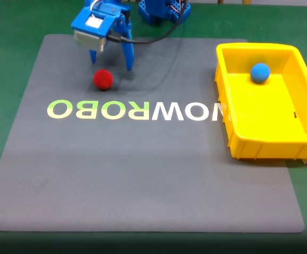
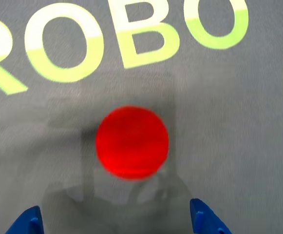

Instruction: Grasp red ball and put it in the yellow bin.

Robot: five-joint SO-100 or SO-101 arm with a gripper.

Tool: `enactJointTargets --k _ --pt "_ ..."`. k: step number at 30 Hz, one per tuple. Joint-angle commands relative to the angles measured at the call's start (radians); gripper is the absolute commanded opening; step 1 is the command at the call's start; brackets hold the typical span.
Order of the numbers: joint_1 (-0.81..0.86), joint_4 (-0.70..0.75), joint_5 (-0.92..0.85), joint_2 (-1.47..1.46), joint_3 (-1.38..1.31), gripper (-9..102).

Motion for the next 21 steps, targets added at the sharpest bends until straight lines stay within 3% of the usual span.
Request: enactJointTargets --k 1,21 --pt "0.018 -0.031 0.017 -0.032 -0.106 34" --pt "0.008 -0.06 0.046 -0.275 -0.291 33"
